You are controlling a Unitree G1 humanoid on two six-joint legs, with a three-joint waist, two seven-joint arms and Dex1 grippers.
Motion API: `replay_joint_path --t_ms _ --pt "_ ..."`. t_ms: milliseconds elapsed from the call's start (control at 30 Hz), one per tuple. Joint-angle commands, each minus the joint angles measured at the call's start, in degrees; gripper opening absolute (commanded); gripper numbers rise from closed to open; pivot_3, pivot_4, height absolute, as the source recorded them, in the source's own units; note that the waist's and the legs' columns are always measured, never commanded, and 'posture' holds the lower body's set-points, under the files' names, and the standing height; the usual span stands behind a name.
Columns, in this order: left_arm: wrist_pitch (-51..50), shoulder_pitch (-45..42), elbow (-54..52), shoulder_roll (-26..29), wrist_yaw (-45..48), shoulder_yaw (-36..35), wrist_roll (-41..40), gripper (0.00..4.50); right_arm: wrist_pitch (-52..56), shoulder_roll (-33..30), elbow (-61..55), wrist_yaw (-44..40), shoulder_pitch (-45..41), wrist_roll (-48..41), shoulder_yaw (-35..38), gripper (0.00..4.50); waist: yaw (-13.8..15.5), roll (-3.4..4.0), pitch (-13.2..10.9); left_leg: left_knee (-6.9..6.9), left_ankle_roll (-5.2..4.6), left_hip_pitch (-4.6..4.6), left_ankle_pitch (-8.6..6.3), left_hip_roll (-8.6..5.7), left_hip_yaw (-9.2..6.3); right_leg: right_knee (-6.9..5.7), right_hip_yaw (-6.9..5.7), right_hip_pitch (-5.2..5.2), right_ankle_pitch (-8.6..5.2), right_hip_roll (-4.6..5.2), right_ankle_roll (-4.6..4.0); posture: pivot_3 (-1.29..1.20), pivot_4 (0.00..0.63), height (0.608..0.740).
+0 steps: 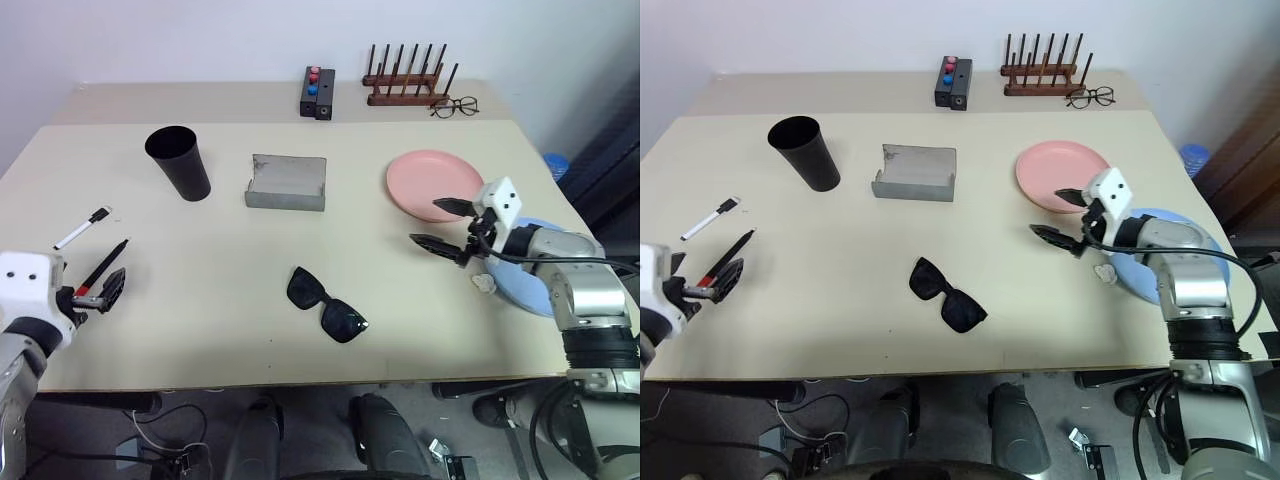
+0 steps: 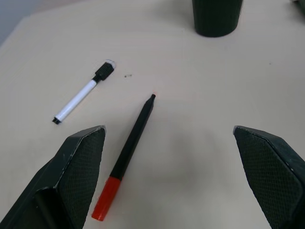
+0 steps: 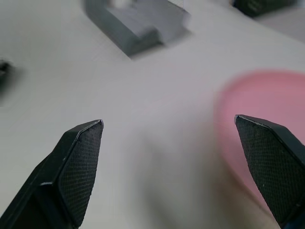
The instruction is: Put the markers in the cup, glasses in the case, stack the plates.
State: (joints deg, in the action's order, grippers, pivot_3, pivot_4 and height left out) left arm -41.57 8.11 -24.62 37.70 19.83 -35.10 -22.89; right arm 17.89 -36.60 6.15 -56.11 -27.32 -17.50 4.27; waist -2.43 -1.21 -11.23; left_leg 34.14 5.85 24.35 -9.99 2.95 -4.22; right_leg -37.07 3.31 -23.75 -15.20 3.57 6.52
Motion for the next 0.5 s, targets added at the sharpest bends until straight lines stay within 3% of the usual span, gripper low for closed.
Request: replay_joint_path --t_ms 33,267,500 --pt "-3.2 -3.1 1.1 1.9 -1.8 1.0 1.3 4.42 3.5 2.0 -9.0 3.3 0.6 -1.9 -1.1 4.50 -0.1 0.00 0.0 0.00 0.00 0.01 0.00 0.00 0.00 0.00 0.00 0.00 0.00 0.01 0.00 0.00 0.150 0.738" --pt "-15.9 -16.4 12.8 9.4 -2.6 8.9 3.3 4.42 13.0 8.4 -26.4 10.5 2.9 -6.0 -5.7 4.50 -0.1 -0.01 0.0 -0.01 0.00 0.01 0.00 0.01 -0.10 -0.06 -0.07 -0.01 0.00 -0.03 0.02 0.00 0.150 0.738" --pt "-21.1 -26.7 29.6 13.9 2.5 14.4 3.4 4.42 15.2 12.9 -29.9 14.3 3.8 -6.9 -9.1 4.50 -0.1 -0.02 0.0 -0.04 0.00 0.02 0.00 0.02 -0.11 -0.06 -0.12 -0.03 0.00 -0.03 0.03 0.00 0.150 0.738"
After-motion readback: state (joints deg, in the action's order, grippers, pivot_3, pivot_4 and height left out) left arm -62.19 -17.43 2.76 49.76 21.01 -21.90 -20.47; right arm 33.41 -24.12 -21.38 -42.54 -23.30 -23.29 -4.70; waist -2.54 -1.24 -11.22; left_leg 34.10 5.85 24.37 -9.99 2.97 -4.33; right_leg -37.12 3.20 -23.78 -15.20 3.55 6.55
